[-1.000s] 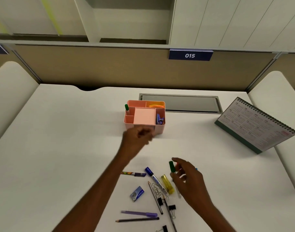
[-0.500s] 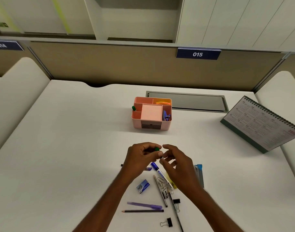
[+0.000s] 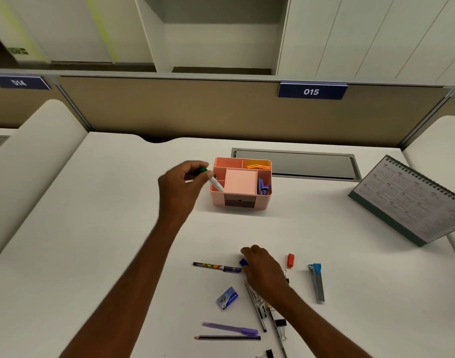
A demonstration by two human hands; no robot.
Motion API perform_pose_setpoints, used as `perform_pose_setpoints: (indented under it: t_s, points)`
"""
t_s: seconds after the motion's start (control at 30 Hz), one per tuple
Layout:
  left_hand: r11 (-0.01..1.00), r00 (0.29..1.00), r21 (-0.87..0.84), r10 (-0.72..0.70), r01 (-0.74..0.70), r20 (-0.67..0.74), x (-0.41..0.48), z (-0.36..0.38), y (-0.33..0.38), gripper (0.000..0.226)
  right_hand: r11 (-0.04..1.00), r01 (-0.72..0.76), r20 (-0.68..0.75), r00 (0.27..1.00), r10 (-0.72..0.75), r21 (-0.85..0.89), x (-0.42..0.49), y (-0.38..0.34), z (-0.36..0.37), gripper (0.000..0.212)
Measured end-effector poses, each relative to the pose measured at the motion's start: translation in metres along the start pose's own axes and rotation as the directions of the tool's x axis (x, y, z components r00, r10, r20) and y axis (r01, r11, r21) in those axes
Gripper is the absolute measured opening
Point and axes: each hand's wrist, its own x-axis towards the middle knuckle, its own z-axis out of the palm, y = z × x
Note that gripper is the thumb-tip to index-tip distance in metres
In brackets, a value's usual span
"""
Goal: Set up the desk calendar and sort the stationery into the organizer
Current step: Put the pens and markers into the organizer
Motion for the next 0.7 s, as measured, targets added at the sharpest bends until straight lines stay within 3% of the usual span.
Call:
perform_pose_setpoints:
  t_s: [0.27, 0.7]
  points:
    - [0.99, 0.989, 0.084, 0.118, -0.11, -0.09, 0.063, 0.031, -0.018, 0.028, 1.0, -0.013, -0.013, 1.0, 0.012, -0.017, 0.012, 0.003, 0.011, 0.031]
    - [0.958, 0.998, 0.285, -0.052, 0.044, 0.021, 0.077, 0.085, -0.069, 0.023, 1.0, 0.019, -0.029, 0.999, -0.02, -0.019, 0.017, 0.011, 0.016, 0.028]
